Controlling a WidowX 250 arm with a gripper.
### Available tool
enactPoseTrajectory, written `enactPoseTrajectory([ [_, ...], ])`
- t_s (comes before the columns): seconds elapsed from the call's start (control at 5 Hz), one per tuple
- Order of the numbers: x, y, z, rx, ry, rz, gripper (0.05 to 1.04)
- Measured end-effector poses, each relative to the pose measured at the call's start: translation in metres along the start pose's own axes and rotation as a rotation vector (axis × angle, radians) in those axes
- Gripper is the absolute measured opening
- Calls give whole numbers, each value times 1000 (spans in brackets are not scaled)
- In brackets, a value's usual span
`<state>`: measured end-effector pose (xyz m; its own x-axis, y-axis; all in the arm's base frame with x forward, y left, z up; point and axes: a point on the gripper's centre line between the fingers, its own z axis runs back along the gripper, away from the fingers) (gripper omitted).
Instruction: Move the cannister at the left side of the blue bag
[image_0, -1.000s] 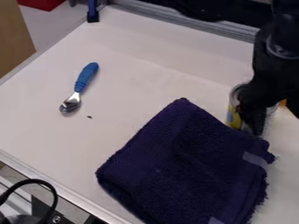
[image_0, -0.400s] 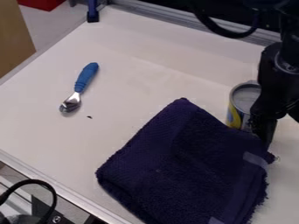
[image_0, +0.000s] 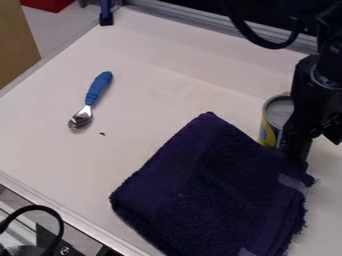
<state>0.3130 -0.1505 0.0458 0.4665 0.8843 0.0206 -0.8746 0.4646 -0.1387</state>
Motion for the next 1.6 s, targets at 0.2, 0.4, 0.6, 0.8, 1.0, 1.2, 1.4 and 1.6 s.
enactPoseTrajectory([
  [0.2,7,3,1,19,-4,22,999],
  [0.4,16,5,1,32,-9,46,999],
  [0.6,30,6,1,32,-24,63,999],
  [0.8,40,6,0,19,-47,45,999],
  [1.0,51,8,0,24,-71,-1,999],
  [1.2,65,11,0,32,-106,-15,999],
  [1.4,83,23,-4,55,-109,21,999],
  [1.6,102,31,1,52,-126,69,999],
])
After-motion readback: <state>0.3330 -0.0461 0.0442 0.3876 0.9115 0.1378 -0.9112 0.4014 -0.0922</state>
